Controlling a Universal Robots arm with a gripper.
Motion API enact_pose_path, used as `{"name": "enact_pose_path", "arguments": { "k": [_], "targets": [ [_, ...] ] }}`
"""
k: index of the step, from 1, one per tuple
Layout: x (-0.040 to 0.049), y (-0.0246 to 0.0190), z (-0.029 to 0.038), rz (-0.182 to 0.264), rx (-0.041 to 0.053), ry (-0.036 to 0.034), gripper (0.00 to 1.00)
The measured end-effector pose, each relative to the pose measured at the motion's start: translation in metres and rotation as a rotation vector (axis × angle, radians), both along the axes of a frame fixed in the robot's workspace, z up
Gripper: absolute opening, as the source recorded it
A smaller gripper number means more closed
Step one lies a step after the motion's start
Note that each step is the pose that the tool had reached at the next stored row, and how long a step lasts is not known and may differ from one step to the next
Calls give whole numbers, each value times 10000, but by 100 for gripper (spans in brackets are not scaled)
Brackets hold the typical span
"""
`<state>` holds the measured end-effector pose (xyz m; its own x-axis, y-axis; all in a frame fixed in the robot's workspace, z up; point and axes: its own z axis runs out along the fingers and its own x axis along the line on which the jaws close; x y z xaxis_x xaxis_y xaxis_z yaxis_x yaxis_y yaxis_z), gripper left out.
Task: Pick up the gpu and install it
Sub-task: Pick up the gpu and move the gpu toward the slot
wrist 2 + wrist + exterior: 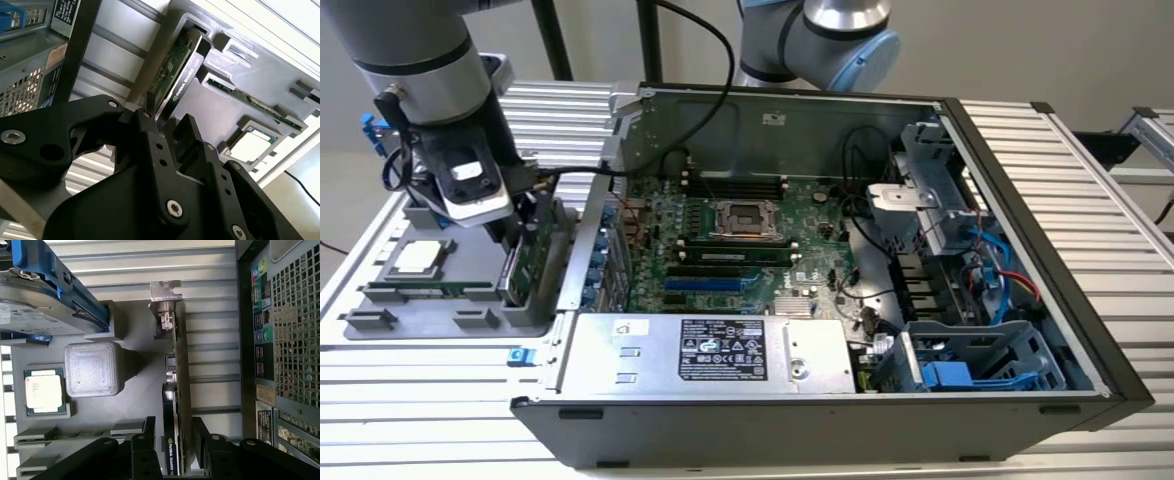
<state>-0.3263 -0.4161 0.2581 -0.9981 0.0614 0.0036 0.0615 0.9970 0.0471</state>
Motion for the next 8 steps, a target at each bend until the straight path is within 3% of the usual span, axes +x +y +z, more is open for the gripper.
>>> {"name": "enact_pose_path", "arguments": {
  "k": [8],
  "targets": [
    [0, 0, -52, 6, 0, 0, 100]
  ]
}}
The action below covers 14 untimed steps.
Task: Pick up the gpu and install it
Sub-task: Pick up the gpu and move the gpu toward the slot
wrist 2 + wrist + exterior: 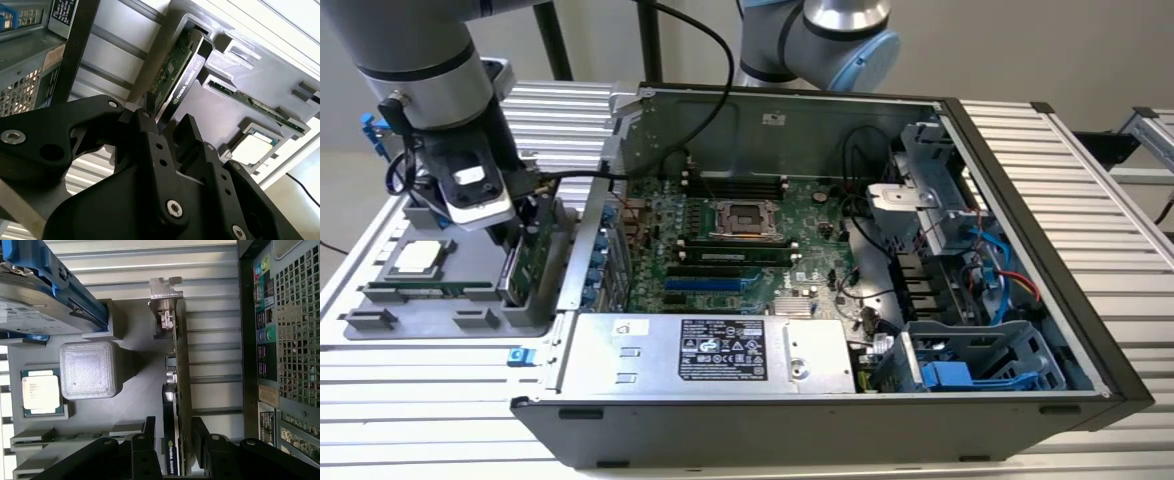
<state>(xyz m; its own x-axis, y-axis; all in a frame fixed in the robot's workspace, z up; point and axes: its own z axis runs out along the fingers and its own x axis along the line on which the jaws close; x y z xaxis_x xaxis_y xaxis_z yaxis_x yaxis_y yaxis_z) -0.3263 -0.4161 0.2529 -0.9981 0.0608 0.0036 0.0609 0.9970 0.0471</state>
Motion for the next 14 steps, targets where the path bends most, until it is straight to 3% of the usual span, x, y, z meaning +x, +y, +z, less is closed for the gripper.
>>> {"name": "enact_pose_path", "arguments": {
  "k": [14],
  "targets": [
    [-1, -1, -78, 22, -1, 1, 100]
  ]
}}
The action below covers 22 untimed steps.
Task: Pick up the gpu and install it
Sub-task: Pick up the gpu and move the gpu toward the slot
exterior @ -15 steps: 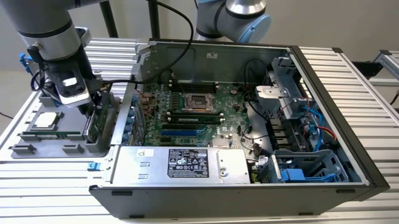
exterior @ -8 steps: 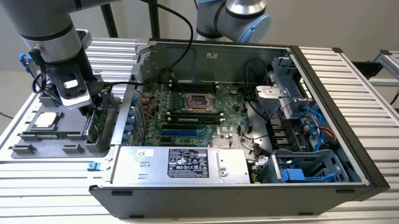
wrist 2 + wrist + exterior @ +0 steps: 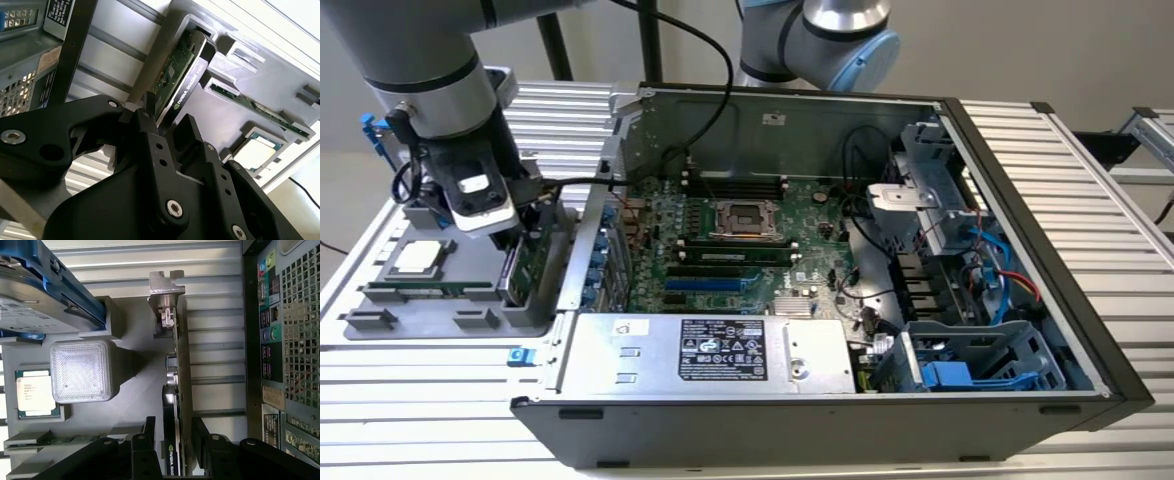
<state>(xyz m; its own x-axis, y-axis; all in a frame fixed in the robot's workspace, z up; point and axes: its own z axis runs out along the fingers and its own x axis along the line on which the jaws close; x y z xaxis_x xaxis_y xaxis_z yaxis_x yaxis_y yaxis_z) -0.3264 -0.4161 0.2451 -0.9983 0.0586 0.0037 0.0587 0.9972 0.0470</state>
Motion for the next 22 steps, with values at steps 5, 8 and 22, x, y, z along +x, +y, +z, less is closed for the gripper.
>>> {"name": "enact_pose_path", "arguments": {
  "k": [5, 8, 22],
  "targets": [
    [0, 1, -15, 1, 2, -12, 100],
    [-1, 1, -21, 5, 2, -24, 100],
    [-6, 2, -44, 10, 2, -29, 100]
  ]
}}
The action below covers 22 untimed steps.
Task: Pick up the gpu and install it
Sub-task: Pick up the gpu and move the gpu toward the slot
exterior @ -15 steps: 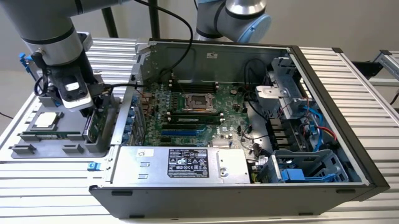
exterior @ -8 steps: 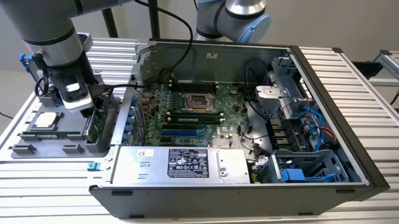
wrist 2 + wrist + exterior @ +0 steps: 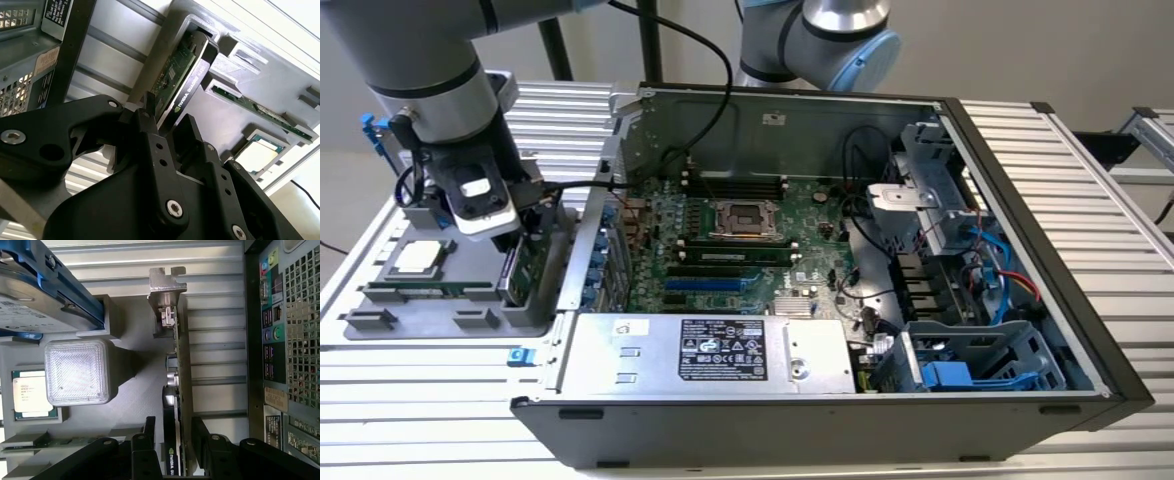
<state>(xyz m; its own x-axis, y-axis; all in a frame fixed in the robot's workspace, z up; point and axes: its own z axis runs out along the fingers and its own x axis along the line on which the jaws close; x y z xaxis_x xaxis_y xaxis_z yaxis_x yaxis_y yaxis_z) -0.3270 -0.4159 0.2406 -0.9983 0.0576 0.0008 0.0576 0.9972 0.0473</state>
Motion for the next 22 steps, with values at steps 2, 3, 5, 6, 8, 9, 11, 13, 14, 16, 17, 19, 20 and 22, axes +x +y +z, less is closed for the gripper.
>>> {"name": "enact_pose_path", "arguments": {
  "k": [2, 3, 5, 6, 8, 9, 11, 13, 14, 16, 17, 19, 20, 22],
  "targets": [
    [-1, 0, -1, 1, 0, 0, 100],
    [-1, 0, -2, 4, 0, 0, 100],
    [-1, 0, -2, 18, 0, 0, 100],
    [-1, 0, -2, 35, 1, 0, 100],
    [-1, 0, -3, 97, 0, -1, 100],
    [-1, 0, -3, 139, 0, 0, 100],
    [-1, 0, -3, 221, 0, 0, 100],
    [-1, 0, -3, 264, 0, 0, 100],
    [-1, 0, -3, 267, 0, 0, 100],
    [0, 0, -3, 270, 1, -1, 100],
    [0, 0, -3, 270, 0, 0, 100],
    [0, 0, -3, 272, 1, 0, 100],
    [0, 0, -3, 279, 0, 0, 100],
    [-1, 0, -3, 317, 0, 1, 100]
  ]
}}
